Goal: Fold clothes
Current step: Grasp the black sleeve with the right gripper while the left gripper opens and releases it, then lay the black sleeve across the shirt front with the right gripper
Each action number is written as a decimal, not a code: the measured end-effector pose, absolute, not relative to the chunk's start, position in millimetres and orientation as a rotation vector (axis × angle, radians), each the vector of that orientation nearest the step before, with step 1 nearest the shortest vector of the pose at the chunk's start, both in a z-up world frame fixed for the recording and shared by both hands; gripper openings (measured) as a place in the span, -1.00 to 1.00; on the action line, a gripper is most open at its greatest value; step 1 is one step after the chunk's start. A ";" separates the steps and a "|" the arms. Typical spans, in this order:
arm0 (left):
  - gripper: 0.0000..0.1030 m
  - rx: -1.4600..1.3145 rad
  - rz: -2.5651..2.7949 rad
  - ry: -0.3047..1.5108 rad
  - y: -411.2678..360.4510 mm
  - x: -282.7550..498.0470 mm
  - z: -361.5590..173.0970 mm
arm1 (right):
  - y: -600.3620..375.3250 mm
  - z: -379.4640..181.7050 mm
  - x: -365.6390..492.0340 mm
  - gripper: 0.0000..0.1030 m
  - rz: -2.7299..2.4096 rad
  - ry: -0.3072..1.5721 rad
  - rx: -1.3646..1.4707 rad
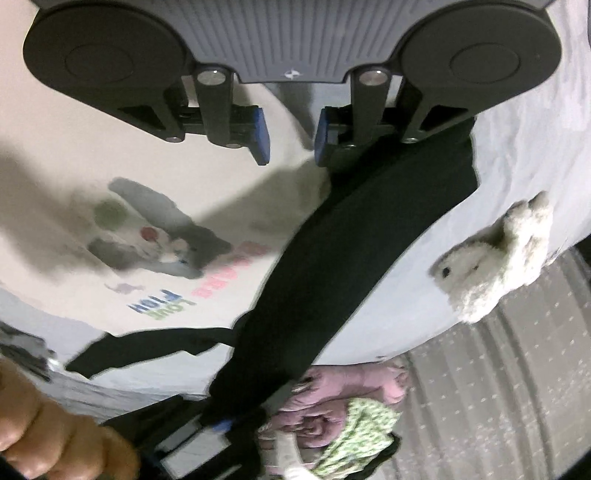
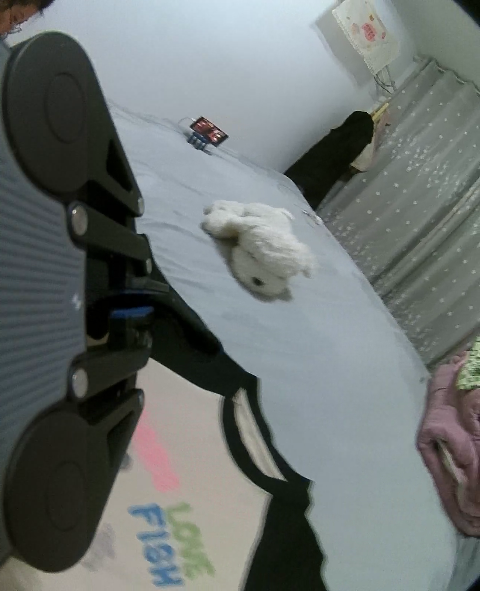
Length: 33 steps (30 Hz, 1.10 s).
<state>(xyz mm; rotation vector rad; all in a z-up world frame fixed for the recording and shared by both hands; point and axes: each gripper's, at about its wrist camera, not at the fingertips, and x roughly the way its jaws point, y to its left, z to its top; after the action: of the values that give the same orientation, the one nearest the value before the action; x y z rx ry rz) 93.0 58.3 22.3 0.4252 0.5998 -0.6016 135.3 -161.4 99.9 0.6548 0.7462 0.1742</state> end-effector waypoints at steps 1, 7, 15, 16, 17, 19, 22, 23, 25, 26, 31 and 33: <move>-0.47 0.414 -0.590 0.601 58.6 95.6 21.0 | -166.4 104.8 136.1 -0.86 0.165 0.740 0.646; -0.41 0.398 -0.517 0.589 52.6 104.6 13.8 | -195.9 129.9 143.0 -0.86 0.127 0.703 0.602; -0.35 0.366 -0.460 0.572 50.5 112.5 10.5 | -225.7 160.6 151.0 -0.86 0.106 0.656 0.540; -0.35 0.364 -0.459 0.572 50.1 113.1 10.6 | -230.0 164.0 153.6 -0.86 0.103 0.656 0.535; -0.35 0.361 -0.459 0.572 49.9 113.7 10.9 | -234.1 167.3 156.2 -0.86 0.100 0.656 0.530; -0.35 0.339 -0.466 0.586 51.6 115.6 12.3 | -241.3 174.6 159.9 -0.86 0.096 0.655 0.519; -0.35 0.286 -0.489 0.619 56.3 119.5 14.5 | -250.8 182.1 163.1 -0.86 0.095 0.650 0.508; -0.34 0.266 -0.498 0.631 57.9 120.8 15.2 | -253.6 183.2 164.3 -0.86 0.087 0.650 0.503; -0.24 0.251 -0.497 0.658 58.9 123.9 15.6 | -261.4 181.7 166.5 -0.86 0.066 0.651 0.502; -0.13 0.249 -0.486 0.662 59.1 125.1 15.9 | -265.9 180.4 167.9 -0.86 0.054 0.652 0.504; -0.11 0.236 -0.490 0.652 58.1 123.7 15.9 | -289.1 167.9 170.5 -0.86 0.015 0.663 0.526; -0.11 0.247 -0.490 0.651 56.5 123.3 15.3 | -297.5 161.2 170.6 -0.86 0.000 0.671 0.533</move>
<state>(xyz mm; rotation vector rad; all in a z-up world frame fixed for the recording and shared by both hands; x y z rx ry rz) 123.3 56.5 15.3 0.2473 0.6505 -0.4903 170.6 -297.5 161.2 0.5330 0.6710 0.0001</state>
